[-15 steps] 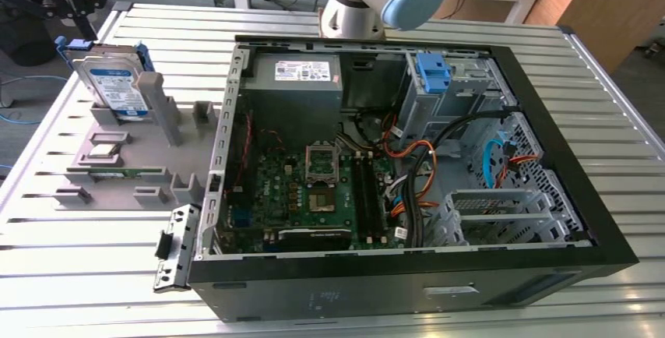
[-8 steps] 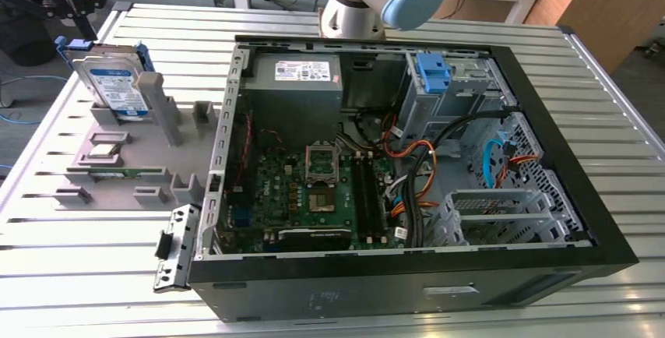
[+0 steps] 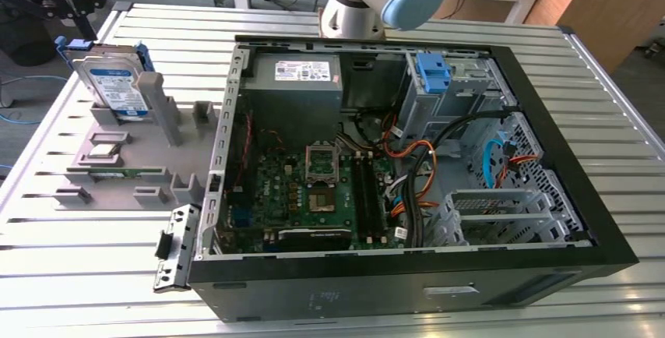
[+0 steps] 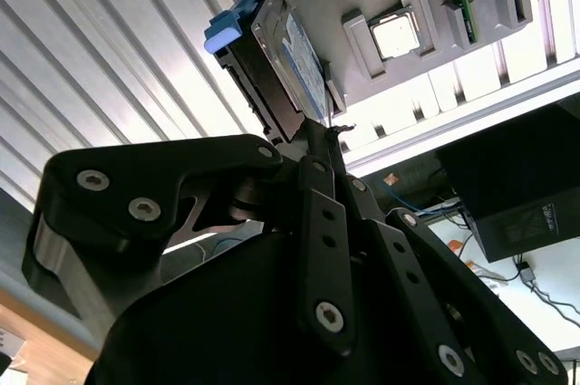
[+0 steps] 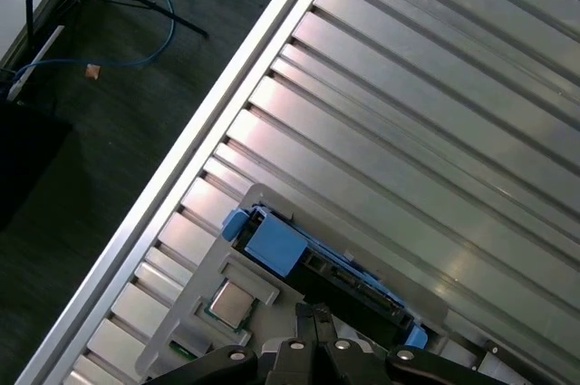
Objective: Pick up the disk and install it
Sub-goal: 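Pick up the disk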
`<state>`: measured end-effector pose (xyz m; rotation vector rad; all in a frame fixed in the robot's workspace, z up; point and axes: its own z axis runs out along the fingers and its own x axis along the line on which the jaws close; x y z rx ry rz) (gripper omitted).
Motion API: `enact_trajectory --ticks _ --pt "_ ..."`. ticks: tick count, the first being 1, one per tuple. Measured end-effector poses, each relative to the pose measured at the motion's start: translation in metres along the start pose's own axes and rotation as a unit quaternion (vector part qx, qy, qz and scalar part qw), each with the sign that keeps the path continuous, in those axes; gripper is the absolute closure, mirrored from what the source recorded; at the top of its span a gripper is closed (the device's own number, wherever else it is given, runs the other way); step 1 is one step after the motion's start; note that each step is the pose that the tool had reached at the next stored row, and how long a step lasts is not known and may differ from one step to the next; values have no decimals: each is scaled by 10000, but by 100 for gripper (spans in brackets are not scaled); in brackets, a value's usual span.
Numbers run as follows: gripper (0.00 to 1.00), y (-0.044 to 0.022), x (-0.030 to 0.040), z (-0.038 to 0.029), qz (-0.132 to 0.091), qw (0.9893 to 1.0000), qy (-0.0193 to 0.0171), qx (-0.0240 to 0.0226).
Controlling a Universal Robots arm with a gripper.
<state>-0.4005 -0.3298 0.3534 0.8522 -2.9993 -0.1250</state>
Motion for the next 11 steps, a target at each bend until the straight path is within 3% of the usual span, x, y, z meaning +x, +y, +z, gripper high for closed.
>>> enact_trajectory --ticks 11 --pt "89 0 0 0 -72 10000 4 -3"
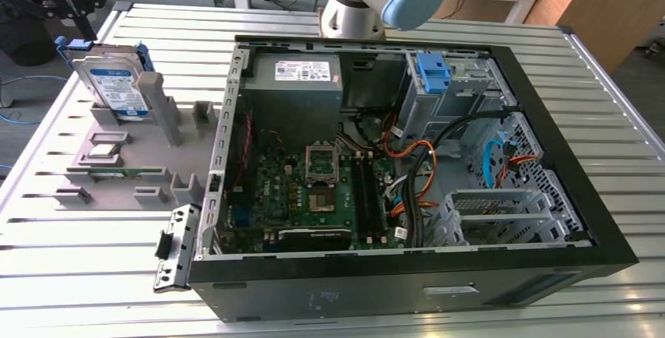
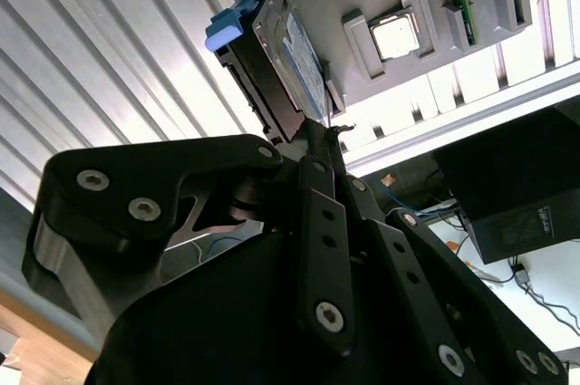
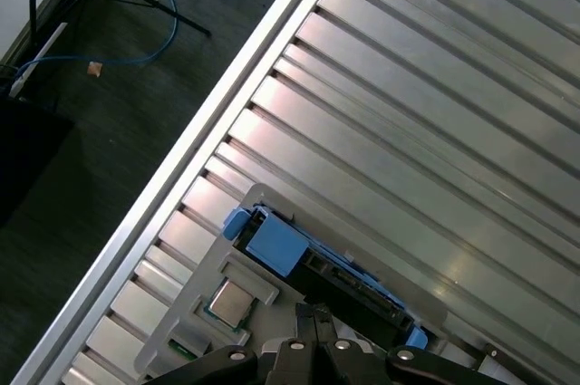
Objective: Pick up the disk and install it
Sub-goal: 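Pick up the disk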
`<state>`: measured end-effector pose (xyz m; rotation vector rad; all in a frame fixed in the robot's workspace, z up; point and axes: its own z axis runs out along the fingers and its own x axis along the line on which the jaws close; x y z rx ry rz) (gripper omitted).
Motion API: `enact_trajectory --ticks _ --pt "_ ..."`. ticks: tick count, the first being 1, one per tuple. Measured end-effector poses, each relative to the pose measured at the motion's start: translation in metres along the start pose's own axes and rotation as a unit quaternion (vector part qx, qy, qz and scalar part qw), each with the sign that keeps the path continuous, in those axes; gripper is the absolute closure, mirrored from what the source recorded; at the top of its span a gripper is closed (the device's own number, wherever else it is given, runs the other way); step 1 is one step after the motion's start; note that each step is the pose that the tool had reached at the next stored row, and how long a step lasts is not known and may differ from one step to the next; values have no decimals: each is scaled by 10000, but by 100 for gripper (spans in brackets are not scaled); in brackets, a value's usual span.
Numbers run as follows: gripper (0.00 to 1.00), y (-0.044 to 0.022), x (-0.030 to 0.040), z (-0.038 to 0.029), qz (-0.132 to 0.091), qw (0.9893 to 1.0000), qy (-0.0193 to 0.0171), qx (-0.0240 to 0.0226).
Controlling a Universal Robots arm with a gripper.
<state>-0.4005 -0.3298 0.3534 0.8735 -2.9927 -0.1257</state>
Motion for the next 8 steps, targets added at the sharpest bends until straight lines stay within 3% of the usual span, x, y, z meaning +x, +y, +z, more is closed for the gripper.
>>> enact_trajectory --ticks 8 --pt "89 0 0 0 -189 9998 16 0"
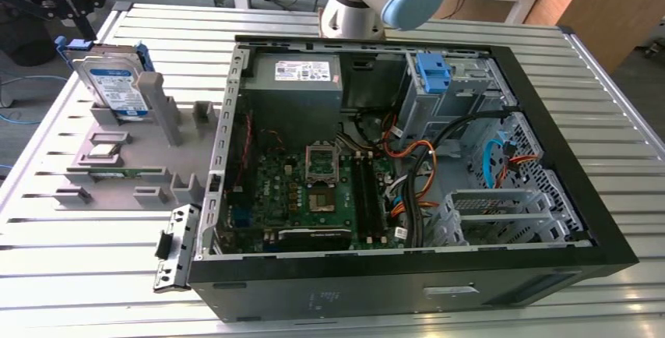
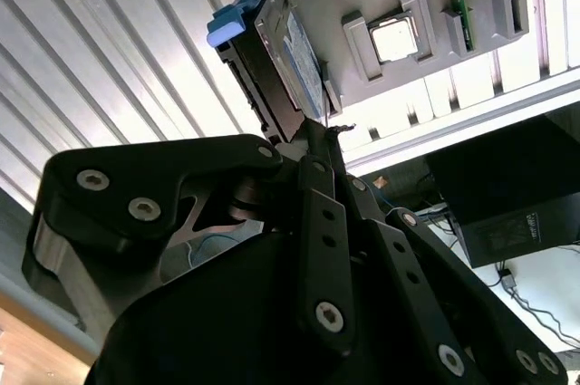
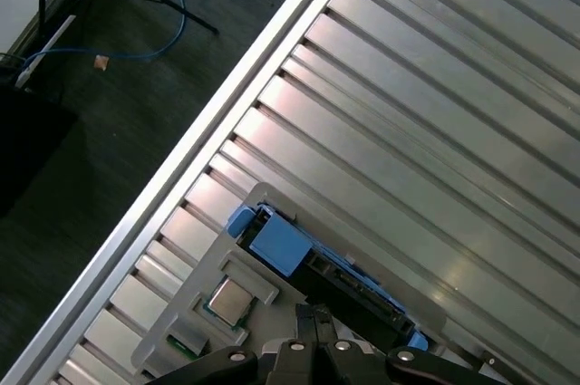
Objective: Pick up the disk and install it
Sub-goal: 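Pick up the disk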
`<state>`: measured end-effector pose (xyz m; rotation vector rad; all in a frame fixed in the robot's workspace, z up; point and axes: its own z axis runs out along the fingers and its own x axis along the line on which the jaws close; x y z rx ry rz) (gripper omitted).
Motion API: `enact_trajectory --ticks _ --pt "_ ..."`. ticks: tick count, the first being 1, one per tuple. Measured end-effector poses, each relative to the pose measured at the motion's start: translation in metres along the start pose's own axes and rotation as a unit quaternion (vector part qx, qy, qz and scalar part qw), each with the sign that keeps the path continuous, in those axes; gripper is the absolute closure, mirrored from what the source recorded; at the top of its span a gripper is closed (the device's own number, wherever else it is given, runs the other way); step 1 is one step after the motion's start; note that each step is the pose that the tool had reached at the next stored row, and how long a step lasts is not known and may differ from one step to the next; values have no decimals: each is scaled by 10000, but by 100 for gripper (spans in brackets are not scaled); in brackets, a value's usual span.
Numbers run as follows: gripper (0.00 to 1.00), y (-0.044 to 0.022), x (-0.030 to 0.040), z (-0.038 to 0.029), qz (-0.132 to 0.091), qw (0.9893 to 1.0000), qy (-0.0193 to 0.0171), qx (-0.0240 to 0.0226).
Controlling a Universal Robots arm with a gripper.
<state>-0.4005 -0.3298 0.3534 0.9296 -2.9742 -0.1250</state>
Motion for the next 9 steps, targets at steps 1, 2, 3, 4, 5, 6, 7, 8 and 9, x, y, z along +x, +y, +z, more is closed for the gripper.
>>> enact_trajectory --ticks 1,2,3,4,5,6,7,8,9 --pt "89 0 0 0 -1 10000 0 0" --pt "89 0 0 0 -2 10000 0 0" --pt "89 0 0 0 -3 10000 0 0" --pt "89 0 0 0 -3 10000 0 0" --pt "89 0 0 0 -4 10000 0 0" --pt "89 0 0 0 -13 10000 1 0" --pt "89 0 0 1 -38 10000 3 0" --pt "89 0 0 0 -79 10000 6 0" --pt "89 0 -1 0 -128 9999 10 0"
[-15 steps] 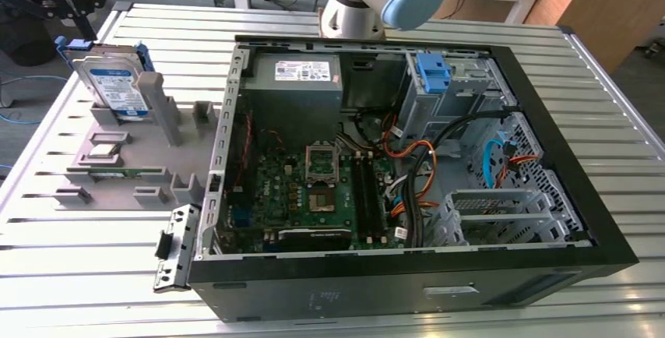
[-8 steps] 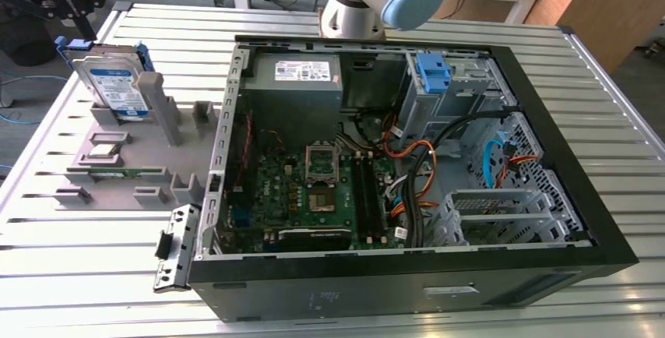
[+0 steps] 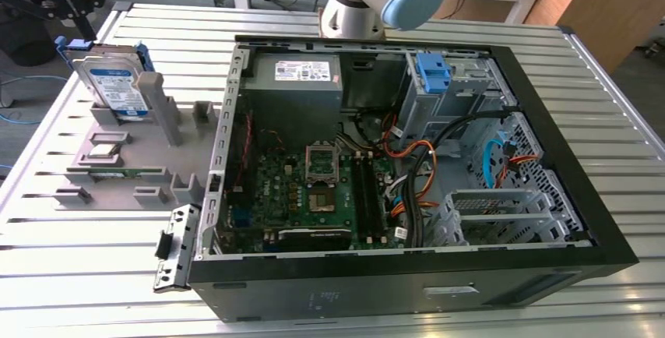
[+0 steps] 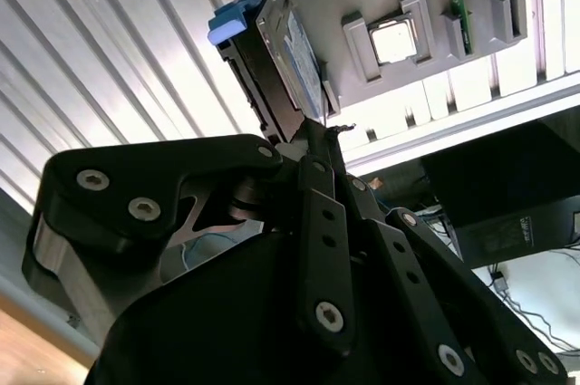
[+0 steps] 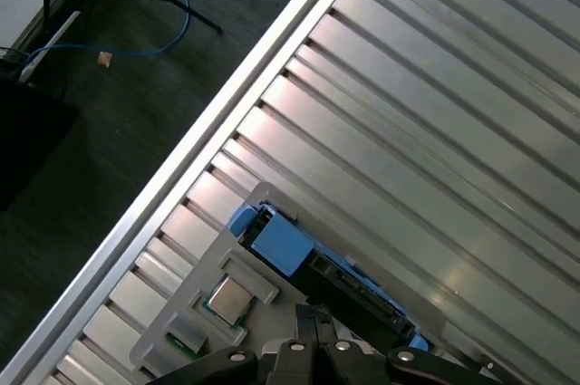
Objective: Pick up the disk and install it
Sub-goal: 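Pick up the disk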
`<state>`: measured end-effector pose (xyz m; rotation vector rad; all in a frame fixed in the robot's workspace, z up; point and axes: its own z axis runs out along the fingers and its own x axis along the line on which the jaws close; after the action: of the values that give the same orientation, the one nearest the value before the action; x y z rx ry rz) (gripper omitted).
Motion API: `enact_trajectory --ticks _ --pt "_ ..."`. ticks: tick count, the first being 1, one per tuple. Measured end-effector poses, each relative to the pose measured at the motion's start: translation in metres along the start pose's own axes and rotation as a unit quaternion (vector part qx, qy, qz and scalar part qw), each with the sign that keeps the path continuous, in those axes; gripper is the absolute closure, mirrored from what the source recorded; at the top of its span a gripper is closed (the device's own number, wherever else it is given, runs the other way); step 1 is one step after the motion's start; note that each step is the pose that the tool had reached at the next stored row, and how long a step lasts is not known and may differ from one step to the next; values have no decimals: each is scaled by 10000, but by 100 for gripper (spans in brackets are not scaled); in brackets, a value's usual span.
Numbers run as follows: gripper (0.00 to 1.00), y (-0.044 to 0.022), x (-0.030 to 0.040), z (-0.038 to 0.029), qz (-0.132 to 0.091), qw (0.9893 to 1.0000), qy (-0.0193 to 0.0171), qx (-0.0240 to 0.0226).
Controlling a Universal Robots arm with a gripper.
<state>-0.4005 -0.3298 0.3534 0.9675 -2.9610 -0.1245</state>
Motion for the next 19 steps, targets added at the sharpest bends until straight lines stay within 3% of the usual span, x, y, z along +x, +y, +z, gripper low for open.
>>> enact_trajectory --ticks 4,9,19 --pt "89 0 0 0 -249 9997 21 0" --pt "89 0 0 0 -617 9981 52 -1" --pt "89 0 0 0 -655 9978 55 -1"
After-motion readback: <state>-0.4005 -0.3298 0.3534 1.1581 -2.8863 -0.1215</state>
